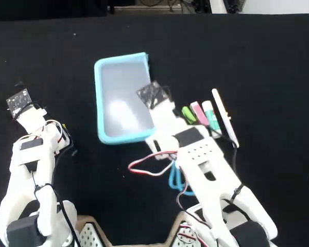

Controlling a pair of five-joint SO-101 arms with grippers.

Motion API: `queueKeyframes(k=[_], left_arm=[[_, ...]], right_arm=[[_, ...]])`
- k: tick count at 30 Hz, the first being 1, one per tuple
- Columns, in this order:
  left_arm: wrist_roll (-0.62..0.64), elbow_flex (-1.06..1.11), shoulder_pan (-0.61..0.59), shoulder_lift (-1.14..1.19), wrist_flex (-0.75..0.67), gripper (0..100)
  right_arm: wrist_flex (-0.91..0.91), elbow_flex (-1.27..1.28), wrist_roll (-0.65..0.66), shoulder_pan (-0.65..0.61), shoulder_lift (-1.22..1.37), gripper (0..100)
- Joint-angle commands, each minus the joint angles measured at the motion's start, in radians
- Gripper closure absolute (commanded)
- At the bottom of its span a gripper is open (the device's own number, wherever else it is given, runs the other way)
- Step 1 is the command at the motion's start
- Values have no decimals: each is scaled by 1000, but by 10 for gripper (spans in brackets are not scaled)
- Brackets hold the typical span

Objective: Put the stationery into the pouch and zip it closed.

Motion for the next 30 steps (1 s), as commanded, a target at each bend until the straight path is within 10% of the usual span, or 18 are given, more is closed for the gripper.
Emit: queueKeyframes(k=[1, 30], left_arm=[[6, -59, -5, -5, 6, 841], [6, -58, -4, 2, 5, 841]], right_arm=[[2, 77, 12, 14, -41, 838], [-350, 269, 6, -37, -39, 835]])
